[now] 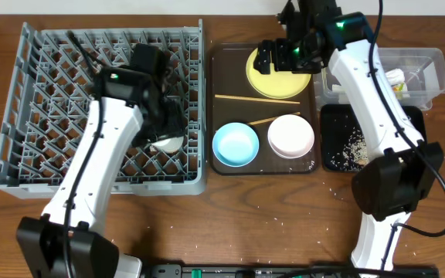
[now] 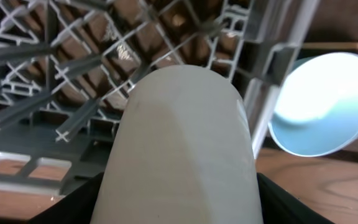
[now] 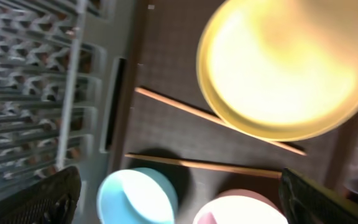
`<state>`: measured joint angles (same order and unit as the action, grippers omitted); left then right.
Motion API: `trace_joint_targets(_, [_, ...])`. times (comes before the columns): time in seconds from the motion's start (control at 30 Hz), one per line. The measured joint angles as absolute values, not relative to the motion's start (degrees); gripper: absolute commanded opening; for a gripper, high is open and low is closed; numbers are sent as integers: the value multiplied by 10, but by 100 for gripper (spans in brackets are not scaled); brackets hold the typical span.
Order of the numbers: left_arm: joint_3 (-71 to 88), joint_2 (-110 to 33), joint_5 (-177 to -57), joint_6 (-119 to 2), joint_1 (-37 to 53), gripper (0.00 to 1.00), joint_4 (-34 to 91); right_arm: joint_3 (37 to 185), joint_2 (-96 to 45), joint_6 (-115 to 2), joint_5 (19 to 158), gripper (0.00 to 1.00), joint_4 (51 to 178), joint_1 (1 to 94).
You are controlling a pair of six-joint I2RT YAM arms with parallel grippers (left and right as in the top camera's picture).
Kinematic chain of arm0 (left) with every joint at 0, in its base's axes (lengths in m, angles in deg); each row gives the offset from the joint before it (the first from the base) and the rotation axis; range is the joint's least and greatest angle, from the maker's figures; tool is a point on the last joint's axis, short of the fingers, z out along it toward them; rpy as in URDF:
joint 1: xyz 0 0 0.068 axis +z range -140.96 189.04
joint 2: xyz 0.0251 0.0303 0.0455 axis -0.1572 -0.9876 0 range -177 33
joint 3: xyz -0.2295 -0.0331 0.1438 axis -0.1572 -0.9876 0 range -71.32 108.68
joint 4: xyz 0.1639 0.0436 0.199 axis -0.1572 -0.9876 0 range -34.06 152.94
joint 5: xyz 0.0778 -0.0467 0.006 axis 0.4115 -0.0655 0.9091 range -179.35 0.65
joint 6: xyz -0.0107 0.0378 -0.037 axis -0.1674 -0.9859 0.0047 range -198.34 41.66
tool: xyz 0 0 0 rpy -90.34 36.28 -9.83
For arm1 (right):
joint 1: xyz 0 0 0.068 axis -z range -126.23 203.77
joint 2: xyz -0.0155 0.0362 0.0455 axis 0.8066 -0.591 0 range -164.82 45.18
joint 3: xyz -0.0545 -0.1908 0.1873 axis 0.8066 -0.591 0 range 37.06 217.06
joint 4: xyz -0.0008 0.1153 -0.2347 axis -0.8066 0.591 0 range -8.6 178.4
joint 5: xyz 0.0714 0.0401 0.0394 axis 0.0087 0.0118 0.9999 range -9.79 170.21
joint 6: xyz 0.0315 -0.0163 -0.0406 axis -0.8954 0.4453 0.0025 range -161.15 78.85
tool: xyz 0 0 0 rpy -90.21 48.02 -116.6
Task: Sort waste into correct bins and load items into the dishwasher
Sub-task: 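Lower the white cup into the rack with the left gripper and release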
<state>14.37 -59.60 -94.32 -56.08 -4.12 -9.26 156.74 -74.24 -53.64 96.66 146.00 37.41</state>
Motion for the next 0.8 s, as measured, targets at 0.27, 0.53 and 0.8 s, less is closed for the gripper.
trace_joint_targets(0.27, [75,-608,-931,-537,-57,47,-73,1567,-744,-526,946,99,1463,374])
trace_joint_targets(0.53, [51,-608,-948,-528,-61,47,-54,1567,-744,-526,943,99,1463,374])
trace_joint_targets(0.8, [28,-608,-954,-526,-90,62,-43,1567,-744,-526,941,99,1463,374])
